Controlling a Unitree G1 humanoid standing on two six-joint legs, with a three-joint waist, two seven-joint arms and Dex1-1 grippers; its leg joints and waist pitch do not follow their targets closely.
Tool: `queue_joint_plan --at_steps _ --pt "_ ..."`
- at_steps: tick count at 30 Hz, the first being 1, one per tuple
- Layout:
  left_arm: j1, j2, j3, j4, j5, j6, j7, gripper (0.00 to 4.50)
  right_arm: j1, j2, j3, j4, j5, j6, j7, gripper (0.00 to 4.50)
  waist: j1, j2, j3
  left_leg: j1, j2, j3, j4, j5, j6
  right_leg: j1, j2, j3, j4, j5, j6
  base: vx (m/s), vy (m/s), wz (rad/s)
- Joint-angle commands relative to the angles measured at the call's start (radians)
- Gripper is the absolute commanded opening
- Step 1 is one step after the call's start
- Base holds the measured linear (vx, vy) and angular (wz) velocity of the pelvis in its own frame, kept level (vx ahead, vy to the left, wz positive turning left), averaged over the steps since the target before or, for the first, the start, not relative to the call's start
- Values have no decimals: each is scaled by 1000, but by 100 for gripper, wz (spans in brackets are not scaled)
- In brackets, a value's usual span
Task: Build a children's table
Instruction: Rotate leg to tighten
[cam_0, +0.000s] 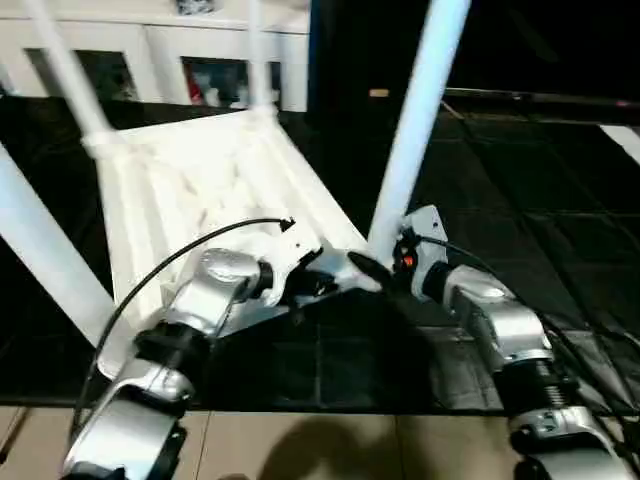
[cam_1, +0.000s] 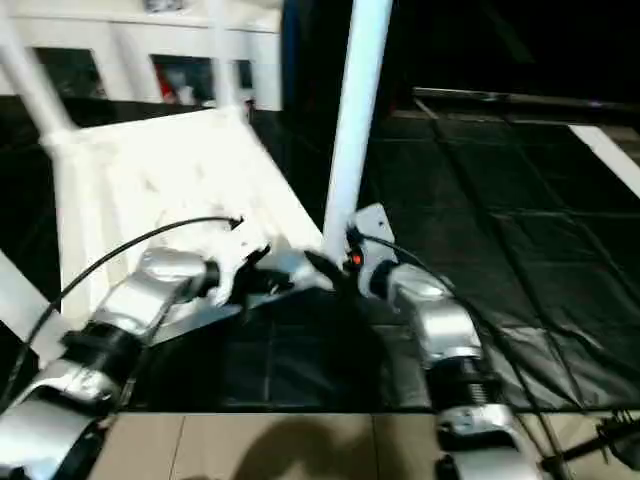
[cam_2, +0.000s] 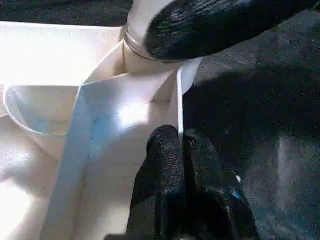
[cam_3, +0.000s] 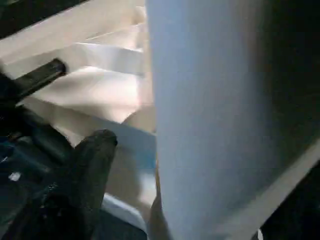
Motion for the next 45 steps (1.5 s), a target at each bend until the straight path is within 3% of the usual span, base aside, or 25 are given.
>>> queue_joint_plan --at_steps 1,4,7,9,12,13,16,17,19,27,38,45 --pt "14 25 -48 -53 -39 -74 -151 0 5 -76 19 -37 33 -4 153 444 8 0 -65 11 43 -9 -48 -117 83 59 -86 54 -65 23 -243 0 0 0" --pt "22 49 -66 -51 -35 -103 -199 0 -1 -110 27 -19 21 -49 203 444 20 2 -62 18 45 -3 -47 -122 75 49 -83 55 -65 16 -244 0 0 0" --pt "31 72 -81 -56 -31 -128 -248 0 -4 -136 32 -9 33 -70 273 444 32 3 -64 16 47 -4 -48 -132 60 50 -85 53 -64 -4 -239 0 0 0" --pt "45 110 -107 -64 -24 -165 -311 0 7 -188 60 -35 86 -53 442 444 37 5 -65 15 50 -5 -47 -135 66 52 -85 52 -61 6 -241 0 0 0" --pt "49 126 -117 -70 -24 -179 -334 0 12 -215 79 -45 102 -45 518 444 42 3 -64 11 48 -5 -46 -132 75 52 -83 50 -60 18 -242 0 0 0" --pt "50 132 -121 -72 -25 -187 -347 0 12 -227 89 -42 108 -49 553 428 41 -8 -64 10 48 -4 -46 -133 74 52 -85 50 -61 0 -237 0 0 0" --pt "53 143 -131 -78 -26 -199 -379 0 6 -237 98 -21 112 -66 599 407 45 -3 -62 10 47 -5 -45 -148 66 49 -88 50 -66 -61 -231 0 0 0" --pt "55 148 -135 -79 -25 -205 -391 0 4 -240 106 -15 112 -63 621 386 44 -9 -62 11 48 -4 -47 -151 61 48 -87 50 -67 -75 -229 0 0 0" --pt "57 153 -139 -78 -24 -216 -404 0 1 -243 118 -5 108 -67 649 377 46 -5 -61 13 49 -5 -47 -155 57 45 -87 50 -67 -90 -228 0 0 0" --pt "62 155 -146 -86 -29 -224 -415 0 -4 -245 156 10 102 -73 707 312 54 -8 -64 12 48 -5 -44 -137 60 46 -87 49 -63 -71 -226 0 0 0" --pt "60 158 -146 -78 -29 -235 -410 0 1 -246 168 6 110 -62 734 219 56 -7 -65 12 48 -4 -43 -130 60 46 -86 49 -62 -62 -225 0 0 0" --pt "57 152 -132 -72 -33 -214 -383 0 23 -236 164 -24 125 -36 730 208 57 -8 -66 12 48 -5 -43 -130 59 47 -86 49 -61 -60 -225 0 0 0"
